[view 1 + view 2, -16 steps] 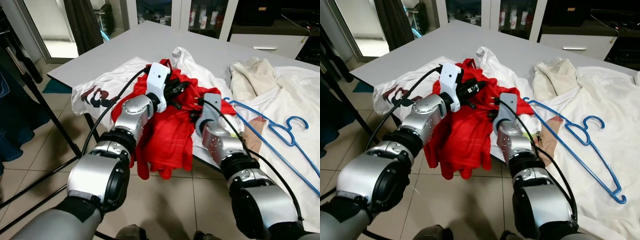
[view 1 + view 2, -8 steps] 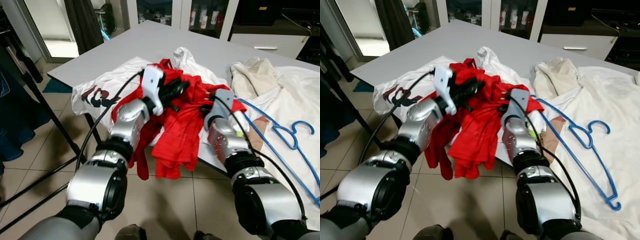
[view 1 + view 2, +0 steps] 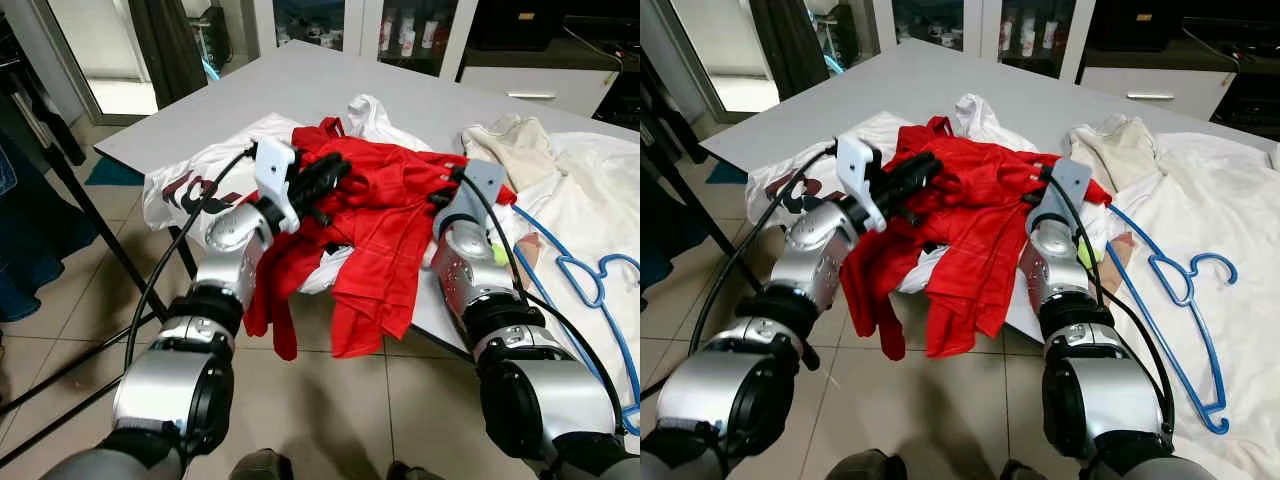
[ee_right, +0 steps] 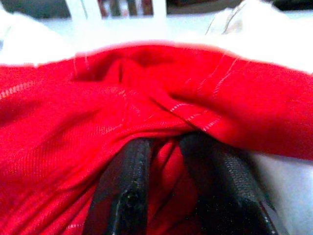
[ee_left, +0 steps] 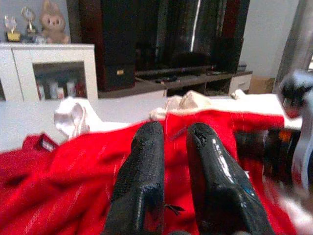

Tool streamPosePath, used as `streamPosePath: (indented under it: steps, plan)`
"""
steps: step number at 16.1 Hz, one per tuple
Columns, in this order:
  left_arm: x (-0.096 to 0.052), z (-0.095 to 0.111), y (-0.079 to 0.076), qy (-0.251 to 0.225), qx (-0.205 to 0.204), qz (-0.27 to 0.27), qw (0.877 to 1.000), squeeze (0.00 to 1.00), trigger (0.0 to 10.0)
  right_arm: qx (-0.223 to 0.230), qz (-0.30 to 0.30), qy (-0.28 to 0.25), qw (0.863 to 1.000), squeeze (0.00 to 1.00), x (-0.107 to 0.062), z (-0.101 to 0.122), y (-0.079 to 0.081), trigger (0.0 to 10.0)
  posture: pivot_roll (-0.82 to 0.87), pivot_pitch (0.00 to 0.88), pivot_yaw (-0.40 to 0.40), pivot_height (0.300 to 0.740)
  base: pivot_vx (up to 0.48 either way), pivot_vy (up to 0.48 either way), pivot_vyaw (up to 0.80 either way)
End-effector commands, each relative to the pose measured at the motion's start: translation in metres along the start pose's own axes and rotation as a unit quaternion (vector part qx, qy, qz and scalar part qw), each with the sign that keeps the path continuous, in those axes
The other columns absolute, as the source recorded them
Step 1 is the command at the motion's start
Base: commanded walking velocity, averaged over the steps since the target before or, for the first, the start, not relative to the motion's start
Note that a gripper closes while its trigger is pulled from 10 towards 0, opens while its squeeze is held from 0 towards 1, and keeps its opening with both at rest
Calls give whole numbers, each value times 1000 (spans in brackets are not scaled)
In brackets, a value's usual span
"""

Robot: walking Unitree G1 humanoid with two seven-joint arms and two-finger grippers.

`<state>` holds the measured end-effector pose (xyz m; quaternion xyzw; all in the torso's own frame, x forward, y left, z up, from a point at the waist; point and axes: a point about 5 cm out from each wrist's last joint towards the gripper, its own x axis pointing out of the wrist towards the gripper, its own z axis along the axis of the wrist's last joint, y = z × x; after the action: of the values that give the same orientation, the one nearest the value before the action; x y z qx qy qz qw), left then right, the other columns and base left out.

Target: Hang hanger

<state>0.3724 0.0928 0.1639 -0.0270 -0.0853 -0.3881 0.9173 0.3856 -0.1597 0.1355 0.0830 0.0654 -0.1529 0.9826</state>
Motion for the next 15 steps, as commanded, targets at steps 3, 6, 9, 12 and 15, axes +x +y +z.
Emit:
streamPosePath:
  steps: [3,6,9,12,15]
  plan:
    - [-1,-8,-7,14,-2,-6,1000,0,10000,2,-2,-68,998,0,4,30,-4,10000,68,0,24,740,0,0,0]
    - [2,-12,-15,16,-8,-14,1000,0,10000,18,-46,-120,992,0,4,43,-27,10000,63,0,22,740,0,0,0]
    - [4,-14,-21,20,-11,-21,1000,0,10000,6,-45,-129,991,0,3,45,-37,10000,57,0,23,740,0,0,0]
    - [4,-15,-22,20,-11,-23,999,0,10000,34,53,-157,986,0,-2,50,-31,10000,58,0,25,740,0,0,0]
    - [3,-15,-21,21,-11,-20,1000,0,10000,66,25,-177,982,0,-3,58,-57,10000,63,0,25,740,0,0,0]
